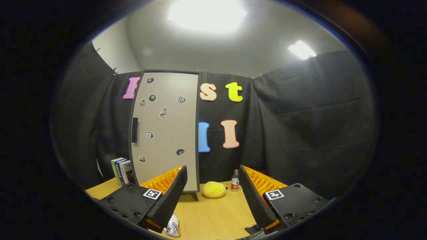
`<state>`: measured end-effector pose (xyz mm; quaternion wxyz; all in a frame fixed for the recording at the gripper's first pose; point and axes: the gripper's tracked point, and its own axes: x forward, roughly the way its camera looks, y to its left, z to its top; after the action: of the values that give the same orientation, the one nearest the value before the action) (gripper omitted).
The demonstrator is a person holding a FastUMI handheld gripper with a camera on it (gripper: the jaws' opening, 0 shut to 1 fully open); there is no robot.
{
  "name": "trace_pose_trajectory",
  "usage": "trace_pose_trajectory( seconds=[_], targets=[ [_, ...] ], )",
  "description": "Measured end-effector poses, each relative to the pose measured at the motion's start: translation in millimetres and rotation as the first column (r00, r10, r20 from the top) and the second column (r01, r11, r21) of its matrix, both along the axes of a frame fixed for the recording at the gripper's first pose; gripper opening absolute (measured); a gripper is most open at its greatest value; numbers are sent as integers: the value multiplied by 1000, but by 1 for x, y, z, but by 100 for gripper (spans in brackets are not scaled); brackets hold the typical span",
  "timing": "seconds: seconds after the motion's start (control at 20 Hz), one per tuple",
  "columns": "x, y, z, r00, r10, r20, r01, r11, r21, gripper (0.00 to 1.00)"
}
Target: Open the shoe cabinet door, grab the shoes and put them into the shoe cabinet, then close the shoe cabinet door.
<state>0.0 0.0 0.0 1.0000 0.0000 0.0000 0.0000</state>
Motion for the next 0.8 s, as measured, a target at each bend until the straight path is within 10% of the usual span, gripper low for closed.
trace_pose_trajectory(
  seconds=[0.8],
  targets=[
    [3,46,3,1000,12,-1,-12,1000,2,97]
  ],
)
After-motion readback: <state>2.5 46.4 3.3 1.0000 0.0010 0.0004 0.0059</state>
